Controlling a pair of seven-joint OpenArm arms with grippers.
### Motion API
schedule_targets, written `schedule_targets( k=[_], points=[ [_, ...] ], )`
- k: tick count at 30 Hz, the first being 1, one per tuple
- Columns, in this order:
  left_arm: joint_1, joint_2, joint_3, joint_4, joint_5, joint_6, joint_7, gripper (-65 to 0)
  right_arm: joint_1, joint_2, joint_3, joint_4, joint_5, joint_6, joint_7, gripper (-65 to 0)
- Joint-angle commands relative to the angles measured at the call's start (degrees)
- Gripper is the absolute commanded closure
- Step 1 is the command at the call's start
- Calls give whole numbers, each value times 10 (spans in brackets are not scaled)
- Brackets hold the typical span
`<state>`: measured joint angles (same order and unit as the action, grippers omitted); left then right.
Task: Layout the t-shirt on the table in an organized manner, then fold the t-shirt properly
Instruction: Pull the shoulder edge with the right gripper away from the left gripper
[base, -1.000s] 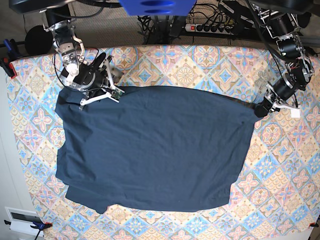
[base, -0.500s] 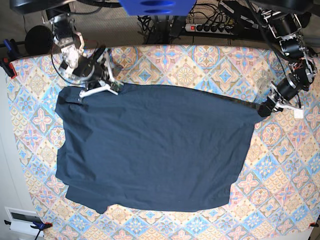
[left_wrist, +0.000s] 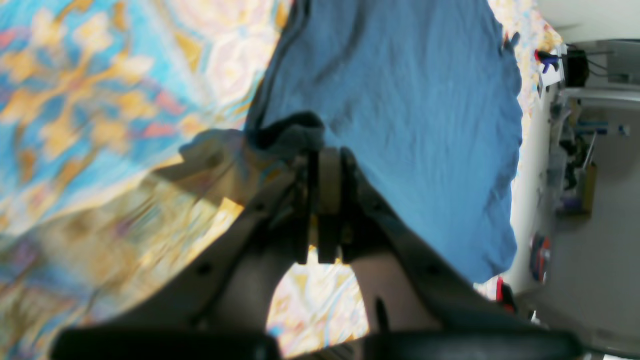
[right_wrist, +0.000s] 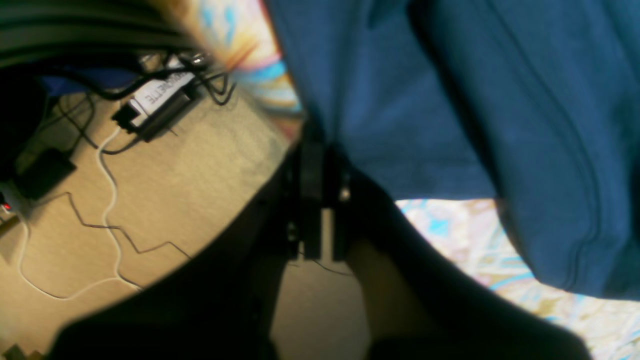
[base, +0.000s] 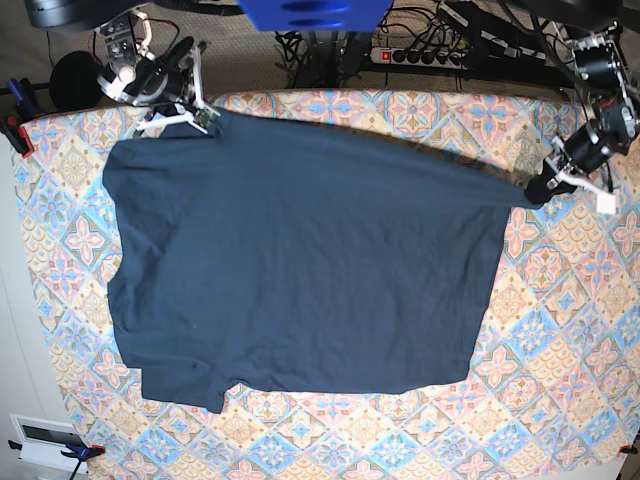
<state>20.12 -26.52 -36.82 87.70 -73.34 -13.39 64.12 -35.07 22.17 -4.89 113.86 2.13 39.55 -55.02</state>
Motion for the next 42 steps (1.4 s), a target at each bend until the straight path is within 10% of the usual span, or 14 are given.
schedule_targets(
  k=[1, 7, 19, 26, 35, 42],
  points=[
    [6, -5, -25, 11, -5, -1, -12, 0, -16, 6, 3, 5, -6, 4, -10, -11],
    [43, 1, -73, 19, -5, -5, -12, 0, -69, 18, 78, 6, 37, 4, 48, -11],
    [30, 18, -79, 21, -5, -21, -12, 0, -66, 19, 367, 4, 437, 4, 72, -11],
    [-3, 19, -78, 21, -26, -21, -12, 0, 14, 20, 366, 3, 483, 4, 65, -11],
    [-38, 6, -79, 21, -38, -20, -12, 0, 103, 20, 331, 0, 480, 4, -98, -15],
    [-41, 5, -75, 21, -37, -20, -12, 0, 47, 32, 331, 0, 480, 4, -117, -214]
  ],
)
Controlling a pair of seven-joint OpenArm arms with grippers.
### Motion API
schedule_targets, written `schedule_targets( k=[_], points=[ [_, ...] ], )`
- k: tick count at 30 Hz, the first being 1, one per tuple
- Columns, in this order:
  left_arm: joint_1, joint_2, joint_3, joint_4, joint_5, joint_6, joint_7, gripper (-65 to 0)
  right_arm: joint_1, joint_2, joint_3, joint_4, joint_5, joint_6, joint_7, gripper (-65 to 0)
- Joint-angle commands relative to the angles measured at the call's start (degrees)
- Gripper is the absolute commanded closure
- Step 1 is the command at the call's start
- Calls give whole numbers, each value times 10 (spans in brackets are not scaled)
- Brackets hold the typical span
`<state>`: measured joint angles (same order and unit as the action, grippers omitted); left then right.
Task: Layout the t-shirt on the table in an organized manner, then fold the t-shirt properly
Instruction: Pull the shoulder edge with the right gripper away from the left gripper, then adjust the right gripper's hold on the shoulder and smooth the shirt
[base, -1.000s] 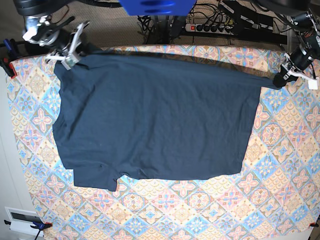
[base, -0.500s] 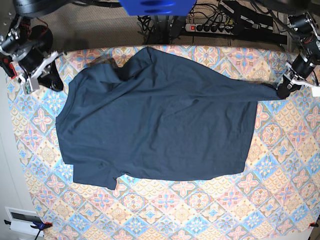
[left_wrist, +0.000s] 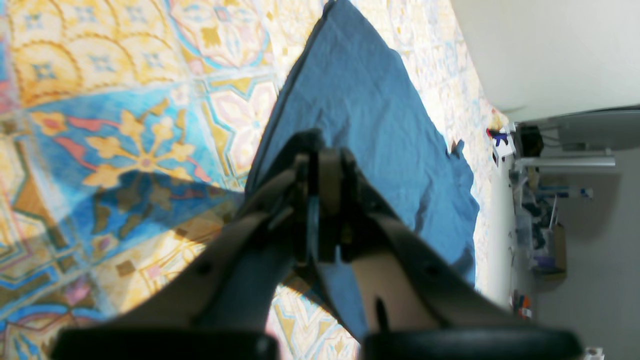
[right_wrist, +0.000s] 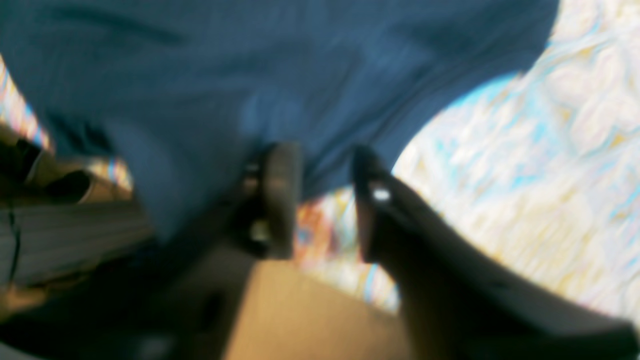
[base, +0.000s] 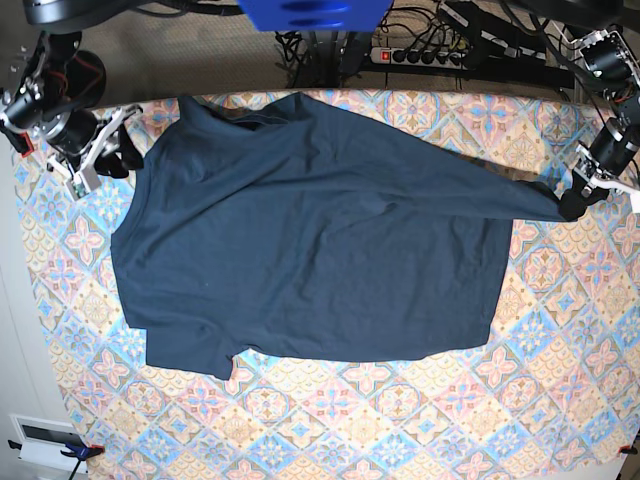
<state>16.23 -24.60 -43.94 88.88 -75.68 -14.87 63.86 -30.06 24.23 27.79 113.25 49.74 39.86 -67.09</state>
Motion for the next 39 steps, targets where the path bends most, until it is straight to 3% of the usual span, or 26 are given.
schedule_targets(
  k=[1, 3, 9, 19, 32, 39],
  points=[
    [-2, -14, -4, 9, -14, -5, -10, 0, -13, 17, 4, 6, 4, 1, 4, -239],
    [-2, -14, -4, 9, -13, -5, -10, 0, -26, 30, -18, 6, 4, 1, 4, -270],
    [-2, -14, -4, 8, 13, -5, -10, 0, -25, 92, -134, 6, 4, 1, 12, -270],
    [-2, -14, -6, 8, 15, -5, -10, 0, -26, 99, -210, 7, -60, 1, 21, -270],
    [-2, -14, -4, 8, 15, -5, -9, 0, -27, 103, -212, 6, -64, 1, 21, -270],
    [-2, -14, -4, 8, 14, -6, -9, 0, -3, 102, -201, -10, -112, 1, 17, -270]
  ],
)
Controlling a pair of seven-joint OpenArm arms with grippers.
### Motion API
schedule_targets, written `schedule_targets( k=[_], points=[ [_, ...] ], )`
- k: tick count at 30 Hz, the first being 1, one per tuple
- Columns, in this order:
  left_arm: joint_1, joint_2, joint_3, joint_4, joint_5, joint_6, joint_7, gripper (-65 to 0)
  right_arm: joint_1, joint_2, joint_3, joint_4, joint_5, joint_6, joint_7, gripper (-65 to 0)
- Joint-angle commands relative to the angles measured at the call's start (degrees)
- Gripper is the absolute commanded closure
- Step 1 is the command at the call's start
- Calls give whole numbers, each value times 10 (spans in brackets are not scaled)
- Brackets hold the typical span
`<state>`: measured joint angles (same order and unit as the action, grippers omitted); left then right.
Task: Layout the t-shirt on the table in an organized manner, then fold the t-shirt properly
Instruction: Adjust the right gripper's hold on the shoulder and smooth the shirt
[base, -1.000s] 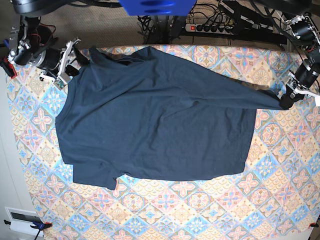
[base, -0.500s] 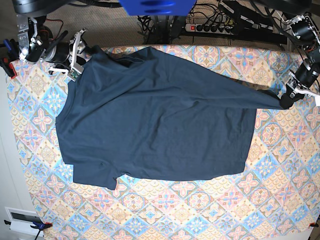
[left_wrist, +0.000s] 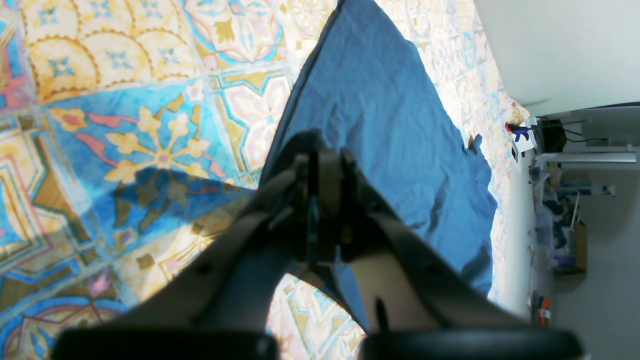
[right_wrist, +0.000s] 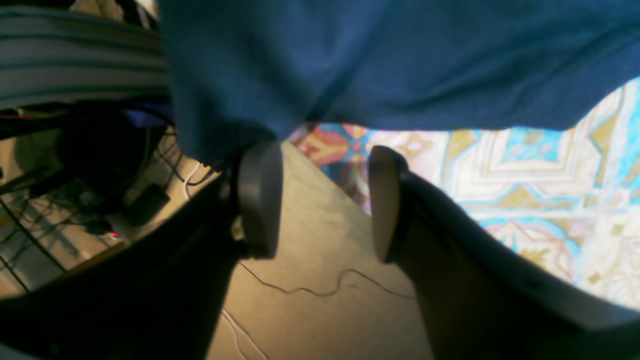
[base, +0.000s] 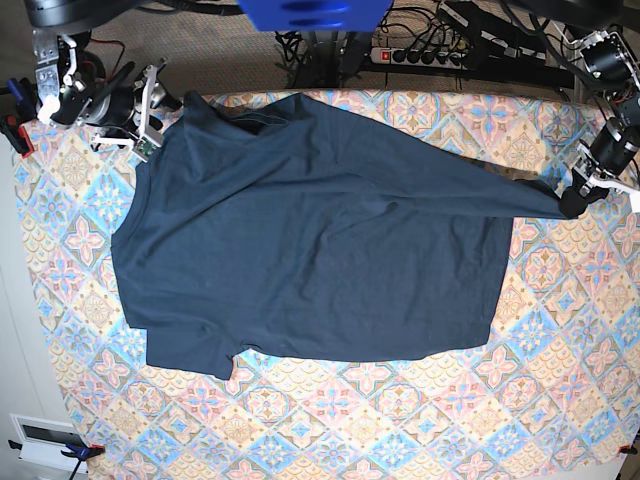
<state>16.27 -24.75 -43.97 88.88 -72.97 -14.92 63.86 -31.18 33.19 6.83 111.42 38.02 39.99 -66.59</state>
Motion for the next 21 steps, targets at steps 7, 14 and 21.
schedule_targets(
  k=[7, 14, 21],
  points=[
    [0, -12, -4, 8, -14, -5, -9, 0, 53, -26, 97, -59, 127, 0, -26, -270],
    [2, -12, -4, 8, -15, -5, -9, 0, 82, -71, 162, -136, 159, 0, -70, -270],
    [2, -12, -4, 8, -14, -5, -9, 0, 83, -101, 159, -155, 173, 0, -83, -270]
  ],
)
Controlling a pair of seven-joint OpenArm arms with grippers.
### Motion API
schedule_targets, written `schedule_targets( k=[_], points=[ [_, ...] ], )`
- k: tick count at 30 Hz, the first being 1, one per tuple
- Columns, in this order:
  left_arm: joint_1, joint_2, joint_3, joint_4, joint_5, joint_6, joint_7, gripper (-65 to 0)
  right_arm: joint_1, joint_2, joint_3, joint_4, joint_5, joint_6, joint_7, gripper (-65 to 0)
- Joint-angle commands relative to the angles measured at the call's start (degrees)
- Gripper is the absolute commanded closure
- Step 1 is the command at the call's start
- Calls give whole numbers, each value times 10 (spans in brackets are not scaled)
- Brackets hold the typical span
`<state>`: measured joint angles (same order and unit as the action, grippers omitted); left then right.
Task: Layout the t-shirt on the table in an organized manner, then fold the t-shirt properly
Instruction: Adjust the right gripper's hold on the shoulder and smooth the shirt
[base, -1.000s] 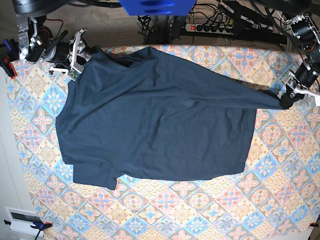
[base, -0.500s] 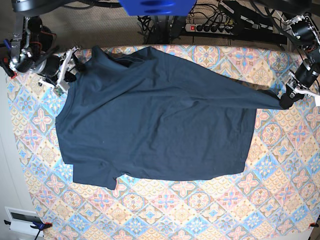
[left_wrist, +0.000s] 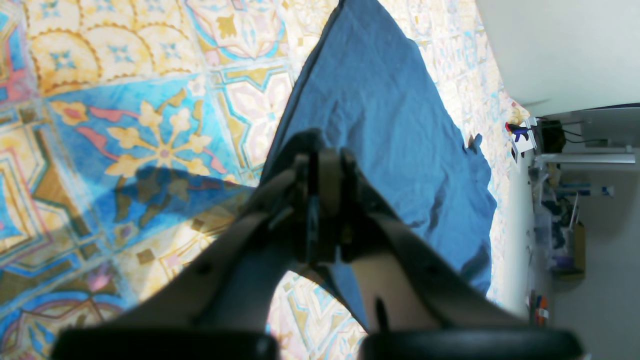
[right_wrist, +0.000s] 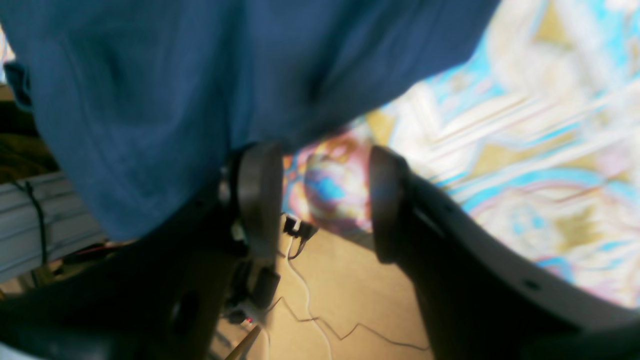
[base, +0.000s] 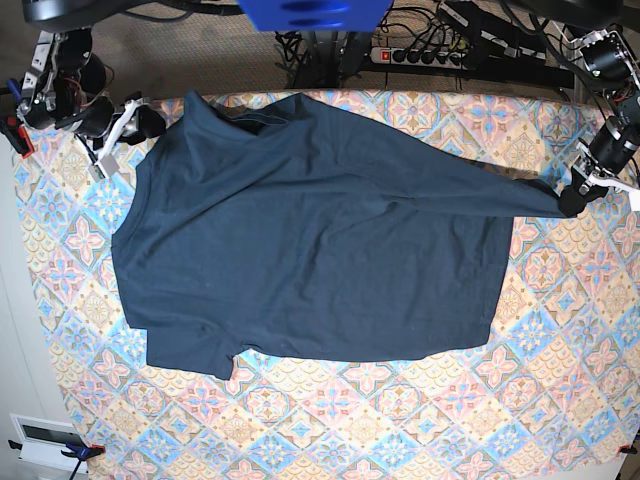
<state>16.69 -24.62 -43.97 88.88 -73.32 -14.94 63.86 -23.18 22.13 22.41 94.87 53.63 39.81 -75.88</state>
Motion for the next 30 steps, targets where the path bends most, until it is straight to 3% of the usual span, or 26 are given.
schedule_targets(
  k=[1, 8, 15, 19, 23, 30],
  points=[
    [-3, -14, -4, 8, -11, -5, -9, 0, 2, 9, 3, 10, 20, 2, 10, -270],
    [-6, -14, -7, 8, -10, -5, 8, 0, -16, 2, -34, 8, 33, 2, 14, -270],
    [-6, -11, -7, 8, -10, -5, 8, 0, -7, 1, -41, -74, 35, 2, 15, -264],
    [-6, -11, -7, 8, -10, -5, 8, 0, 32, -9, -41, -83, 36, 2, 15, -190],
    [-6, -11, -7, 8, -10, -5, 8, 0, 41, -14, -15, -87, 36, 2, 15, -64],
    [-6, -10, -7, 8, -10, -5, 8, 0, 41, -17, 78, -87, 34, 2, 13, -46]
  ],
)
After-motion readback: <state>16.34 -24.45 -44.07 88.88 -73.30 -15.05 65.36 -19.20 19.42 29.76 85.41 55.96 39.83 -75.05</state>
